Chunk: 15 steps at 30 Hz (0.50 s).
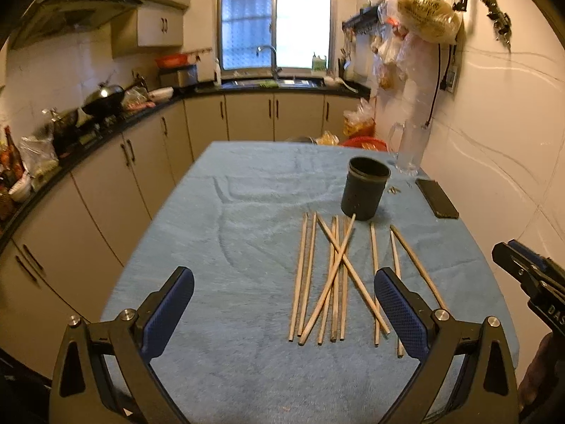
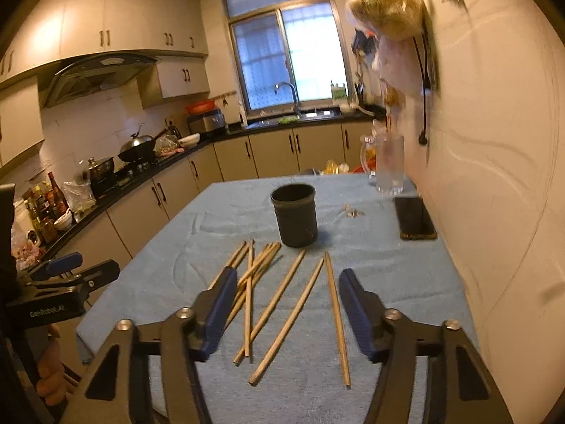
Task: Organize utensils
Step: 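Lower the left tool and grasp a wooden chopstick while the right tool grasps another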
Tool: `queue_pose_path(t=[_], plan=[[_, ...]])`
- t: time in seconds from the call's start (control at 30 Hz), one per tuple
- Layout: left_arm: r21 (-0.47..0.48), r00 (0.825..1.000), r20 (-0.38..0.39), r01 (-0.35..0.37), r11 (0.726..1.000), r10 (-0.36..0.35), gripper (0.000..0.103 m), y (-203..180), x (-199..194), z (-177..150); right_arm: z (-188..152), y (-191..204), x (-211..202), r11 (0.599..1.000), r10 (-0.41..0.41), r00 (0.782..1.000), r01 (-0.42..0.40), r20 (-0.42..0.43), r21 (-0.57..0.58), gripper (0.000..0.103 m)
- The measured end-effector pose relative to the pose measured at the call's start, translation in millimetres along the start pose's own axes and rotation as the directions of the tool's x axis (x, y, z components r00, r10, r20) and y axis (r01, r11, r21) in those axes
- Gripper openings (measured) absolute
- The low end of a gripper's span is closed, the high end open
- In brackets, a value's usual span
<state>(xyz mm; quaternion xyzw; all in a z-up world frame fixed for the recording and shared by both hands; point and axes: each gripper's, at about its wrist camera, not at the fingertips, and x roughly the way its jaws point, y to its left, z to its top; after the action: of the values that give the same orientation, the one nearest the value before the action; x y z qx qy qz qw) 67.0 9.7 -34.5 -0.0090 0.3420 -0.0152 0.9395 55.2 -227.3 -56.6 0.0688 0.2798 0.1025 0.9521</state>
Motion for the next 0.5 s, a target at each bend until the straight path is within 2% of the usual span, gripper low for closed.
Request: queue_pose_path(t=[0.17, 0.33, 0.5], plan=[[-0.006, 0.996, -0.084, 0.04, 0.999, -0.04, 0.086, 4, 36, 6, 1, -16, 31, 0.999, -0.018, 0.997, 0.021, -0.073, 0.038, 0.049], [0.014, 0.989, -0.138, 0.063, 0.998, -0.06, 0.079, 5, 71, 15, 5, -26, 61, 0.999, -0.008, 0.991, 0.015, -0.133, 0.051, 0.047], [0.03, 0.972, -0.206, 0.121, 0.992, -0.113, 0.077, 7, 111, 26, 10, -38, 101, 0.998, 0.0, 0.981, 0.013, -0.195, 0.067, 0.04]])
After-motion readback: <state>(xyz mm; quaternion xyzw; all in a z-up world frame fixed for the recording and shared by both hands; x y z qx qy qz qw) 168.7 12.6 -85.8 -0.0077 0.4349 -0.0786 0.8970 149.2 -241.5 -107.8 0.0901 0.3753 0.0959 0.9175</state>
